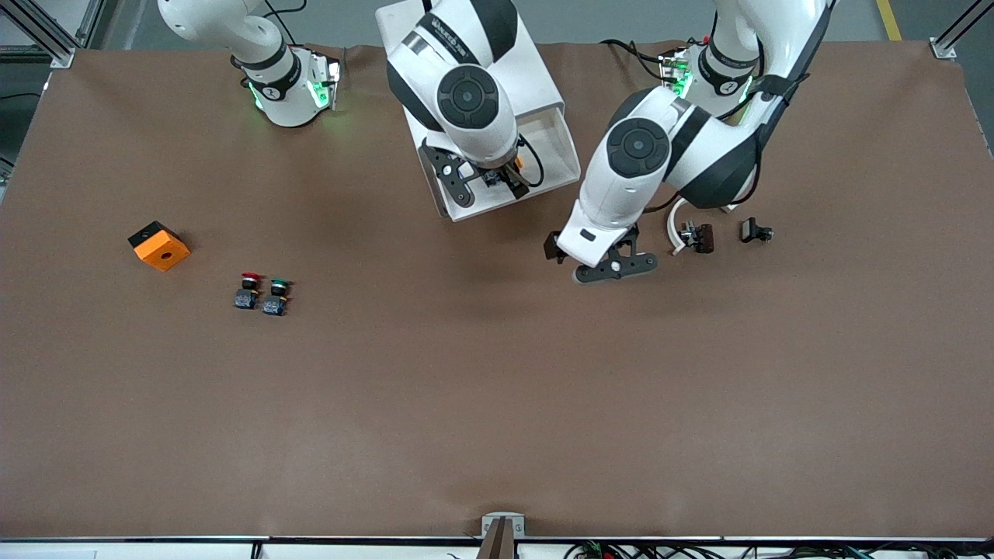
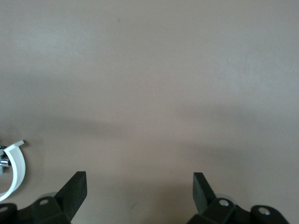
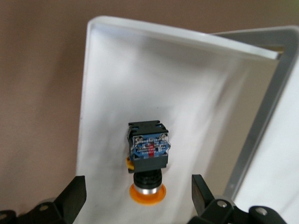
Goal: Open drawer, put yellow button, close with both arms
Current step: 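Push the drawer closed with the left gripper while the right gripper withdraws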
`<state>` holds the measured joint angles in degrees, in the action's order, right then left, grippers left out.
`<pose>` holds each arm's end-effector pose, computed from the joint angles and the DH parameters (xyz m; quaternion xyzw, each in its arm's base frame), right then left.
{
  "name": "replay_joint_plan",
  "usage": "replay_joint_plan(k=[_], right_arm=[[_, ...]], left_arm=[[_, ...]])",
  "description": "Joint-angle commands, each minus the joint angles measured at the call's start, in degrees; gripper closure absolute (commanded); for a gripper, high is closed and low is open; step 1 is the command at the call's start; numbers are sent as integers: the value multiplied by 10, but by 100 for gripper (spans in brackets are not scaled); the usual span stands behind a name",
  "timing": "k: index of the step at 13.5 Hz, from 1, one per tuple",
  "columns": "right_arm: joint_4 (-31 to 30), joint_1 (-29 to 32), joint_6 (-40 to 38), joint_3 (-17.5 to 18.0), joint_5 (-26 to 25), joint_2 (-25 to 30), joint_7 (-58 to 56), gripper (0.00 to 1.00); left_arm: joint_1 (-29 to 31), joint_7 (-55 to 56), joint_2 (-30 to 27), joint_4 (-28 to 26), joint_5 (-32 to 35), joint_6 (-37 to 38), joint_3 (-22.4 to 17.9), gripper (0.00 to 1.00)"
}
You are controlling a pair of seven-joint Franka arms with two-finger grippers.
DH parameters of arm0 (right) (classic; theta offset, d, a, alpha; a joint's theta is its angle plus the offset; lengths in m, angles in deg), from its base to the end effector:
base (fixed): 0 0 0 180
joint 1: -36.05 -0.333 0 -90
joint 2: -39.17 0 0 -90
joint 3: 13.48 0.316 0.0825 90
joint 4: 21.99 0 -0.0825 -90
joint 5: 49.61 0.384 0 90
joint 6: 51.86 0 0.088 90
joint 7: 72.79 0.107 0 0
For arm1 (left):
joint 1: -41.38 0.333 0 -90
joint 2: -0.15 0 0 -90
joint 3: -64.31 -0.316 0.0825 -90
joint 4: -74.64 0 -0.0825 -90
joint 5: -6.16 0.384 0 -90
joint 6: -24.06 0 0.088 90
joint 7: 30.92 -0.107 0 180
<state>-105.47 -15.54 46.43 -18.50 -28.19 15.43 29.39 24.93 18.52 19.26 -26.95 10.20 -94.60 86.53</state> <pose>0.4266 0.5129 0.4406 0.8514 -0.4926 -0.1780 0.0288 0.5110 -0.3803 0.3834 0.9958 0.0861 -0.0252 0.0191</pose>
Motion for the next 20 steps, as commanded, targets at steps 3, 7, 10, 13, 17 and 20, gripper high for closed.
replay_joint_plan(k=[3, 7, 10, 13, 17, 20], right_arm=[[16, 39, -32, -3, 6, 78, -52, 0], [10, 103, -101, -3, -10, 145, -190, 0], [2, 168, -158, -3, -20, 183, -343, 0], [-39, 233, -171, -3, -86, 223, -573, 0], [-63, 309, -169, -3, -144, 237, -761, 0], [-65, 383, -157, -3, -152, 234, -876, 0]], left_arm=[[6, 33, -12, -30, 4, -12, 42, 0], [6, 63, -11, -52, -18, -24, 77, 0], [6, 96, -7, -61, -27, -27, 105, 0], [6, 130, -8, -69, -31, -26, 134, 0], [6, 162, -6, -80, -44, -25, 172, 0], [5, 188, -6, -84, -64, -21, 199, 0]])
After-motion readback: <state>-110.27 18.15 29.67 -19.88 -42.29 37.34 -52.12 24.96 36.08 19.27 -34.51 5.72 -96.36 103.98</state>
